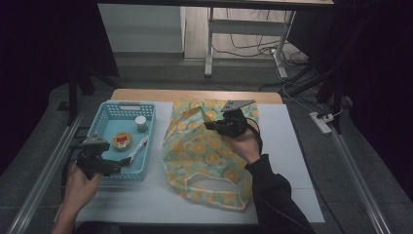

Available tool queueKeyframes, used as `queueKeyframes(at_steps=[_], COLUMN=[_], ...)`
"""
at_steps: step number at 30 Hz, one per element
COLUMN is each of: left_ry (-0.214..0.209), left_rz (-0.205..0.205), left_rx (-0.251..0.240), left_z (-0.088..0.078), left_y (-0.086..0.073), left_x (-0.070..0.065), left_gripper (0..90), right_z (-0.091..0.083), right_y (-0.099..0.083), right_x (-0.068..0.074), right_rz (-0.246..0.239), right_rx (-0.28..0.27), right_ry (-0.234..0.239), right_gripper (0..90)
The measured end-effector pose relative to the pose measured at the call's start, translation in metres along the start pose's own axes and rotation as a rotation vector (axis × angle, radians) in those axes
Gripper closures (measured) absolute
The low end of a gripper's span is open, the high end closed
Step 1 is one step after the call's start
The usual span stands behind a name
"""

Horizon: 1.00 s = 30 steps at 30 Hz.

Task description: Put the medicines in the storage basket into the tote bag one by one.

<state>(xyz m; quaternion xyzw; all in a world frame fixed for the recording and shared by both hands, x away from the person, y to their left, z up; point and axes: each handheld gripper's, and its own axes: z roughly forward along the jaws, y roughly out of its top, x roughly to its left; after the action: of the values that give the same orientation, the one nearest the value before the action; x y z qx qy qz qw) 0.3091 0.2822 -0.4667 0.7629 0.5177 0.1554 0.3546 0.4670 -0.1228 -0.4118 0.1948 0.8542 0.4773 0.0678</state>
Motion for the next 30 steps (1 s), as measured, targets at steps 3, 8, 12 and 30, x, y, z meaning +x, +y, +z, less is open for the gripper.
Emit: queueKeyframes(at_steps=[3,8,12,30], left_ry=[0.004,0.003,0.018,0.019], left_rz=[-0.014,-0.019,-0.007,-0.003], left_rx=[-0.006,0.008,0.029,0.091], left_z=[0.002,0.005,0.010,0.029], left_y=[0.002,0.007,0.011,0.030], left_x=[0.004,0.012,0.016,0.040], left_gripper=[0.0,0.0,0.0,0.0], right_z=[-0.001,-0.002,-0.002,-0.002], right_y=[0.000,-0.001,0.000,-0.001], right_x=[0.000,-0.002,-0.002,-0.003], right_rz=[0.001,0.005,0.005,0.005], right_rx=[-0.004,-0.006,-0.008,-0.009], right_ry=[0.001,-0.003,-0.004,-0.007], right_gripper=[89.5,89.5,89.5,89.5])
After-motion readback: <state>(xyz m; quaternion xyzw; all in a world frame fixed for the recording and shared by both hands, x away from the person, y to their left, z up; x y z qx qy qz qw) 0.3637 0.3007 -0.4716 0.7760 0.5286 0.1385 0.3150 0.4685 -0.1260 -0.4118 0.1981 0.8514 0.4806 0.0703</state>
